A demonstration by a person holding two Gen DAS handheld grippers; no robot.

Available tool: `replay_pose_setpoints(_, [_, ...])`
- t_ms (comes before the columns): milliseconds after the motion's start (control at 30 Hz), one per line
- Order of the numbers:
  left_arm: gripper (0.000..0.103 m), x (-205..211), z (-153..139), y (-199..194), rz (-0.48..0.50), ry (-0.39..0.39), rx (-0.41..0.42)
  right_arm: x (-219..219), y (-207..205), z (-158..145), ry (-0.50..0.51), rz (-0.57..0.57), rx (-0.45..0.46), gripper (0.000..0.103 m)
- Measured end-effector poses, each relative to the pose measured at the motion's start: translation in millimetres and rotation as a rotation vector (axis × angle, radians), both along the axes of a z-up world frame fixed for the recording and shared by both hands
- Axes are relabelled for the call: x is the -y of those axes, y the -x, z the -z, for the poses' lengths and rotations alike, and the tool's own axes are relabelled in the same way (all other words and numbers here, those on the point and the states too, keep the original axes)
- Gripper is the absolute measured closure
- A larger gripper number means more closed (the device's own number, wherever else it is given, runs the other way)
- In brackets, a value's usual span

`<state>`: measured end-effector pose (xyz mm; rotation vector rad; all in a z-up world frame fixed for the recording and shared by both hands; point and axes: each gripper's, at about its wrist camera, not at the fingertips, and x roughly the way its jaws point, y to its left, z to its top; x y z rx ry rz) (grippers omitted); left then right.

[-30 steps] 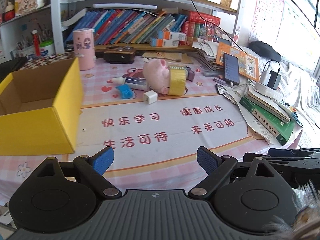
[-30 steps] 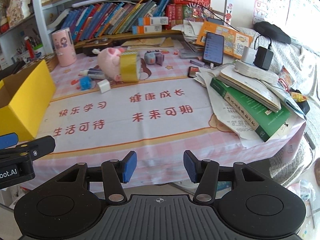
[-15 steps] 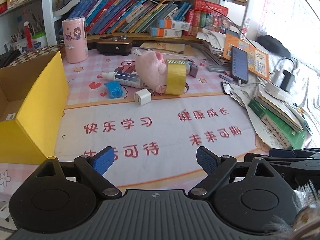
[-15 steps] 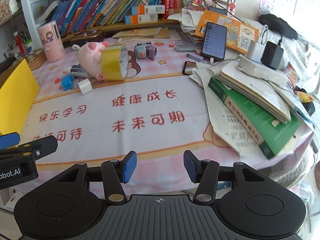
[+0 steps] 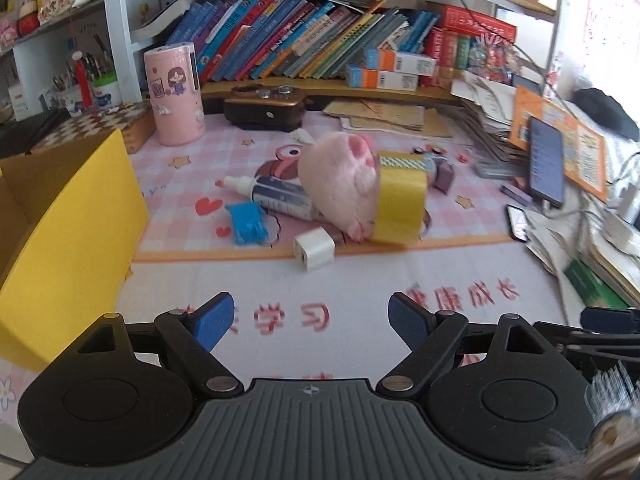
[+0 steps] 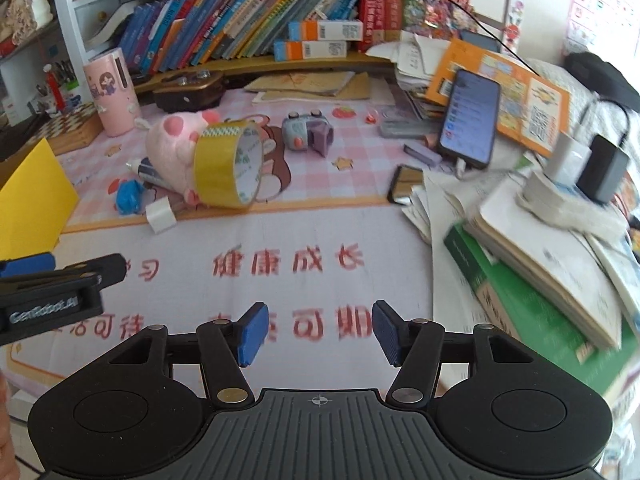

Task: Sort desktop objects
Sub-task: 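Reach the left tool to the white charger plug and close on it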

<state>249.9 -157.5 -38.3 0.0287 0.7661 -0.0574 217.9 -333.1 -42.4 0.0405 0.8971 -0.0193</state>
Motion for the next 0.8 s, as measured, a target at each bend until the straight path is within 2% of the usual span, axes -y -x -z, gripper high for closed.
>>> replay_pose_setpoints(233, [0.028, 13.1, 12.9, -34.9, -0.032, -0.034, -0.002, 10.6, -28.0, 4.7, -0.011, -0.041, 0.001, 0.045])
replay_pose_setpoints(400, [0.044, 21.4, 38.4, -65.9, -0.052, -0.061, -0.046, 16.4, -40.8, 7.4, -0.008, -0.057, -0.006, 0.045])
replay_pose_setpoints(633, [0.045, 28.6, 50.8, -91.5, -0.087, -0.064, -0.037, 22.9, -50.3, 10.6, -0.004, -0.062, -0.013, 0.045])
replay_pose_setpoints(700, [0.055, 29.0, 54.8, -96.1, -0.096, -0.067, -0.042, 23.4, -53.1, 12.6, -0.005, -0.063, -0.021, 0.045])
replay_pose_setpoints(733, [0.070, 28.3, 55.9, -98.0, -0.098, -0.061, -0.047, 23.0, -54.6, 13.4, -0.006, -0.065, -0.023, 0.045])
replay_pose_setpoints(800, [0.077, 24.9, 55.7, -98.5, -0.096, -0.040, -0.051, 20.8, -58.2, 14.3, -0.008, -0.072, -0.024, 0.045])
